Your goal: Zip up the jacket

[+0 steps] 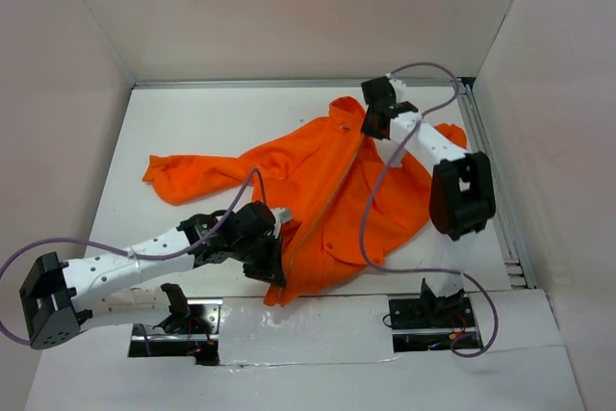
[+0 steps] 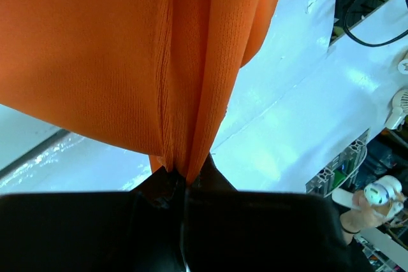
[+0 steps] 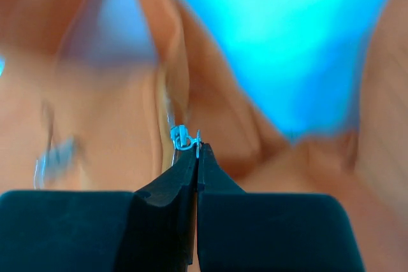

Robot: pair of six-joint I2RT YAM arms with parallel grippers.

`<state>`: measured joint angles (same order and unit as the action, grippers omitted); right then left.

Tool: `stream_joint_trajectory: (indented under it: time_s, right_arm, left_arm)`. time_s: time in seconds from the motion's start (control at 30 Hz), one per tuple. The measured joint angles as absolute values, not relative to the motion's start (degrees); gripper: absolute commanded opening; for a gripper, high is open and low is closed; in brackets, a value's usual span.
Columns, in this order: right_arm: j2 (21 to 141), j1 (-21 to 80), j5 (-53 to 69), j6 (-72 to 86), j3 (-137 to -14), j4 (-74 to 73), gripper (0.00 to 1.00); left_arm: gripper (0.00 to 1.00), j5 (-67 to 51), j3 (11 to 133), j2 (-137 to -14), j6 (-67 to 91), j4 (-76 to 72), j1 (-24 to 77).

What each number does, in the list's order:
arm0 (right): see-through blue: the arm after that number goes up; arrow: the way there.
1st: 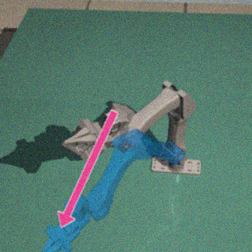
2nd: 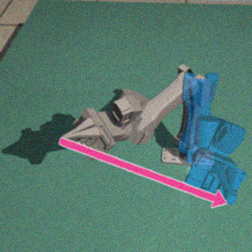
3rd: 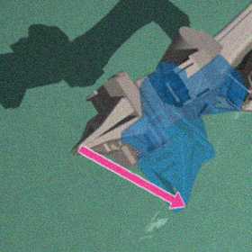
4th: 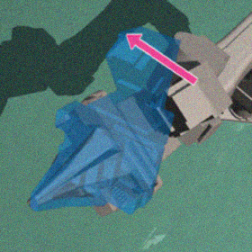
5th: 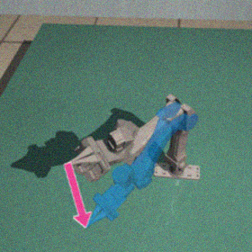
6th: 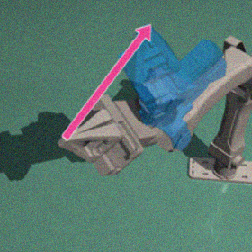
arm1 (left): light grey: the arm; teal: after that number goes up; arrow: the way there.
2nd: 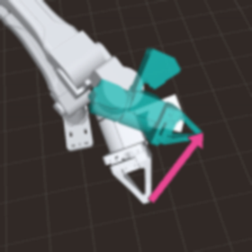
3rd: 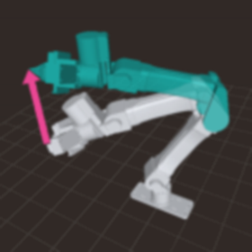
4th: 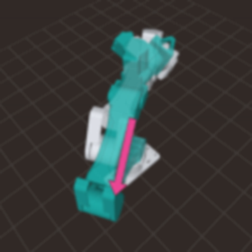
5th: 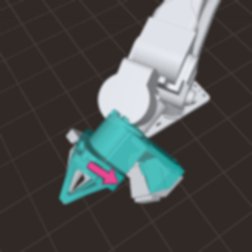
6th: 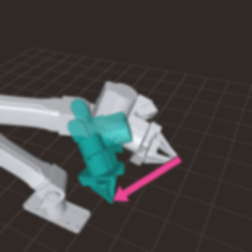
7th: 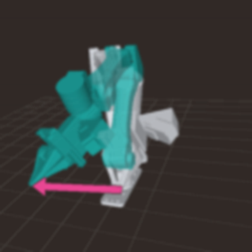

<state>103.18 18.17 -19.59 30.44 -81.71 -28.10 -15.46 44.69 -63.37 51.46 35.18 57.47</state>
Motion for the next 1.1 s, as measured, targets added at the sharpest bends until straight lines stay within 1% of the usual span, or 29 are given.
stream_joint_trajectory:
  time_s: [0.07,0.17,0.23,0.27,0.3,0.33,0.37,0.4,0.43,0.47,0.5,0.53,0.6,0.63,0.77,0.87,1.0,1.07,1.1]
  right_arm:
    - [109.6,16.1,-19.9,29.6,-89.3,-29.0,0.00]
    - [117.9,13.8,-15.1,28.7,-101.2,-36.2,0.00]
    - [121.5,13.1,-11.6,27.5,-106.7,-39.3,0.00]
    - [122.3,13.0,-9.8,26.8,-107.8,-39.5,0.00]
    - [122.5,12.8,-7.7,25.7,-107.8,-39.5,0.00]
    - [122.4,12.6,-5.0,24.2,-107.3,-39.1,0.00]
    - [122.0,12.4,-2.4,23.0,-106.7,-38.3,0.15]
    - [121.5,12.0,-0.7,22.1,-105.4,-35.9,0.22]
    - [120.8,11.3,1.0,20.8,-104.0,-33.8,0.29]
    - [119.9,10.4,2.5,19.7,-102.3,-32.0,0.53]
    - [118.6,9.5,3.8,19.2,-100.1,-30.4,0.70]
    - [116.8,8.6,4.5,18.2,-97.3,-29.4,0.75]
    - [112.4,6.9,5.3,16.8,-91.2,-28.0,0.82]
    - [109.9,6.1,5.2,16.4,-88.2,-27.7,0.84]
    - [101.9,3.9,3.7,15.6,-80.0,-27.1,0.85]
    - [98.9,2.3,4.0,13.9,-76.8,-26.6,0.85]
    - [100.7,1.7,5.5,10.4,-77.3,-26.4,0.85]
    - [103.4,2.5,6.2,9.3,-79.7,-26.9,0.85]
    - [106.3,3.2,6.7,8.8,-82.3,-27.4,0.85]
  left_arm:
    - [0.00,-15.5,44.1,-61.8,52.8,36.1,57.6]
    - [0.00,-12.8,43.0,-60.4,54.3,31.5,57.1]
    - [0.00,-11.8,42.4,-60.2,55.4,29.7,57.0]
    - [0.03,-11.6,42.1,-60.2,55.7,29.2,57.0]
    - [0.14,-11.7,41.8,-60.2,56.0,29.3,57.0]
    - [0.47,-12.1,41.5,-60.3,56.0,30.0,57.0]
    - [0.65,-12.6,41.5,-60.7,55.8,31.0,56.9]
    - [0.90,-14.0,41.8,-61.2,55.5,33.0,56.7]
    - [0.99,-14.9,42.1,-61.9,55.3,35.2,56.5]
    - [0.99,-15.7,42.6,-63.0,55.2,37.5,56.3]
    - [0.99,-15.7,43.5,-64.0,55.0,39.4,55.9]
    - [0.99,-15.5,44.7,-65.0,54.7,40.9,55.1]
    - [0.99,-14.3,48.8,-66.8,52.9,43.4,52.6]
    - [0.99,-13.4,51.4,-67.5,52.1,43.8,50.9]
    - [0.99,-11.4,62.6,-71.1,46.5,42.7,40.5]
    - [0.99,-10.3,71.2,-77.9,40.9,39.7,31.2]
    - [0.99,-7.9,82.0,-91.7,32.8,35.8,25.5]
    - [0.99,-8.2,88.1,-100.1,27.9,33.7,24.3]
    - [0.99,-8.2,89.7,-101.9,25.4,33.2,24.0]
